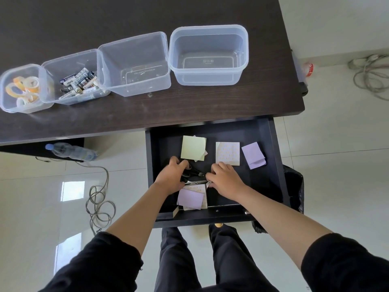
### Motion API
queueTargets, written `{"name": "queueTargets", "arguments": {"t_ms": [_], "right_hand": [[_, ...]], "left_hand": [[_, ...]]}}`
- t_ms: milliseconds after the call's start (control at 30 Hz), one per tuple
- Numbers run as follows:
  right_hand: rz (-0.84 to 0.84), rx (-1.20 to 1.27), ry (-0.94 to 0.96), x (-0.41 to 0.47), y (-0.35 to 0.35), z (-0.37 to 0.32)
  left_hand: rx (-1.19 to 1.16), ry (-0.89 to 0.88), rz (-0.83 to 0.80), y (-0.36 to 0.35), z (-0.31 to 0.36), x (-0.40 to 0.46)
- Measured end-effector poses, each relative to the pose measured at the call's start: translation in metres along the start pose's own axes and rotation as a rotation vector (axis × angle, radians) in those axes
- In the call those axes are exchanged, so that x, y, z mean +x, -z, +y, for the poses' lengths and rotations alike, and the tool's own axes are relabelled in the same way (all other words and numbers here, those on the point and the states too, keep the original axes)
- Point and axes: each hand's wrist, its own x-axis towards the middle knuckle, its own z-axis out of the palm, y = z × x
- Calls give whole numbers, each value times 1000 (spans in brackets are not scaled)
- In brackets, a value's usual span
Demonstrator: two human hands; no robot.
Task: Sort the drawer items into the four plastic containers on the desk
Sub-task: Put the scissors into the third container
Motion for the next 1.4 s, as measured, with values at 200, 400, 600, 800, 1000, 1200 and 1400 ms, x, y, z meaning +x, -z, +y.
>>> {"name": "queueTargets", "arguments": {"t_ms": [200, 400, 600, 800, 1000, 1200, 1400], "right_hand": [[50, 1, -21, -5, 6, 9], [121, -64, -51, -10, 24, 17], [192, -164, -152, -14, 40, 20], [86, 138, -295, -11, 84, 9], [100, 369, -336, 0, 143, -10], [256, 461, -187, 16, 208, -46], [435, 529, -78, 38, 265, -75]], "left_hand": [[-20, 10, 32, -2, -3, -7], [-146, 49, 54, 8, 2, -10], [-326, 71, 69, 22, 8, -17], [-468, 115, 118, 39, 19, -45], [-669, 152, 250, 66, 17, -82], [-754, 121, 447, 111, -15, -109], [-714, -3, 603, 193, -52, -124]]}}
